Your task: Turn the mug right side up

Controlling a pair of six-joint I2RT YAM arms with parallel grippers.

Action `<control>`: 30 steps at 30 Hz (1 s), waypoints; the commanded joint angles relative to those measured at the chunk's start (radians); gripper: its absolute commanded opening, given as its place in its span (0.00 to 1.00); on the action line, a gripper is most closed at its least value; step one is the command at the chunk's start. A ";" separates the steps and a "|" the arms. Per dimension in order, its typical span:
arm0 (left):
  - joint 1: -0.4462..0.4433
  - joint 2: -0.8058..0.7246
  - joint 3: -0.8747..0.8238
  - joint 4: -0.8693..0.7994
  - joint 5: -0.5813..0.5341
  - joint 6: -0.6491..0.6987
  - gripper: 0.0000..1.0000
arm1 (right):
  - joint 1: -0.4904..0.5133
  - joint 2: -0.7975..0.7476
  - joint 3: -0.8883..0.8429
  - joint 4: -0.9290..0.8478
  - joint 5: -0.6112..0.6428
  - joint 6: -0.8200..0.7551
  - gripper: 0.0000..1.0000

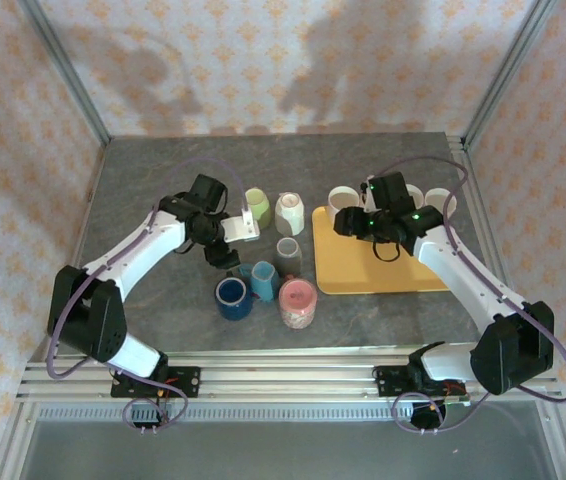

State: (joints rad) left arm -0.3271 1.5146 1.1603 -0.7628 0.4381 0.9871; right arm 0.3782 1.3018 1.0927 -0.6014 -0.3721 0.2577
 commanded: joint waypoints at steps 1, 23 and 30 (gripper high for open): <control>0.000 0.010 0.045 -0.059 0.072 0.170 0.72 | -0.012 -0.037 -0.022 0.036 -0.034 -0.010 0.59; -0.095 0.048 0.004 -0.132 0.083 0.446 0.42 | -0.026 -0.035 -0.032 0.051 -0.052 0.026 0.59; -0.113 0.064 -0.017 -0.101 0.062 0.433 0.41 | -0.025 -0.050 -0.034 0.045 -0.047 0.034 0.59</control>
State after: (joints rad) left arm -0.4328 1.5692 1.1488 -0.8520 0.5186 1.4151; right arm 0.3569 1.2865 1.0664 -0.5732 -0.4271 0.2779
